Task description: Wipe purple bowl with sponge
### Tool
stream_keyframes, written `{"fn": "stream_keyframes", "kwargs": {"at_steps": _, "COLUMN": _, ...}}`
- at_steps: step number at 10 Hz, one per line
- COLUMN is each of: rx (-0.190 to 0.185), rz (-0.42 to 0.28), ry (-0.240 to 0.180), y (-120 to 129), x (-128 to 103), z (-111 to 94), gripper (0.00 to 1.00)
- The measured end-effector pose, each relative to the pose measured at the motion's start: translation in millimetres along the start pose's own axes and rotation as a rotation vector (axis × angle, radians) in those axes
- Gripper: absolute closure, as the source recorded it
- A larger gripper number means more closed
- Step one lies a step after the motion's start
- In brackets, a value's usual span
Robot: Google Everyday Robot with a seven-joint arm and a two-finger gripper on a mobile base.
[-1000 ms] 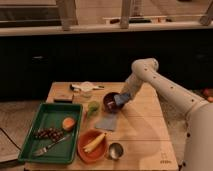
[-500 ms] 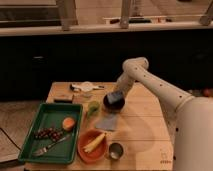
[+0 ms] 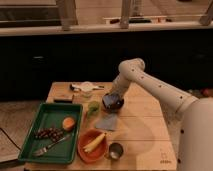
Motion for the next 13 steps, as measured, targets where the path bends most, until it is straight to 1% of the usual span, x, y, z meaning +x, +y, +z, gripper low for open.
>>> {"fn": "stream_keyframes", "kwargs": {"at_steps": 2, "rx": -0.016, "rz": 0.021, "ry": 0.006, "y": 23.3, "x": 0.4, "z": -8.3, "gripper": 1.00}}
{"fn": "stream_keyframes", "kwargs": {"at_steps": 3, "rx": -0.026, "rz": 0.041, "ry": 0.010, "y": 38.5, "x": 2.1, "z": -12.1, "gripper": 1.00}}
{"fn": "stream_keyframes", "kwargs": {"at_steps": 4, "rx": -0.033, "rz": 0.060, "ry": 0.015, "y": 48.6, "x": 3.6, "z": -14.6, "gripper": 1.00}}
{"fn": "stream_keyframes", "kwargs": {"at_steps": 6, "rx": -0.047, "rz": 0.097, "ry": 0.036, "y": 57.9, "x": 8.7, "z": -14.5, "gripper": 1.00}}
{"fn": "stream_keyframes", "kwargs": {"at_steps": 8, "rx": -0.050, "rz": 0.132, "ry": 0.054, "y": 63.0, "x": 19.3, "z": -11.6, "gripper": 1.00}}
{"fn": "stream_keyframes", "kwargs": {"at_steps": 10, "rx": -0.046, "rz": 0.142, "ry": 0.064, "y": 54.0, "x": 30.6, "z": -4.3, "gripper": 1.00}}
{"fn": "stream_keyframes", "kwargs": {"at_steps": 12, "rx": -0.033, "rz": 0.127, "ry": 0.066, "y": 33.9, "x": 30.8, "z": 3.6, "gripper": 1.00}}
{"fn": "stream_keyframes", "kwargs": {"at_steps": 13, "rx": -0.027, "rz": 0.120, "ry": 0.064, "y": 28.5, "x": 29.7, "z": 5.4, "gripper": 1.00}}
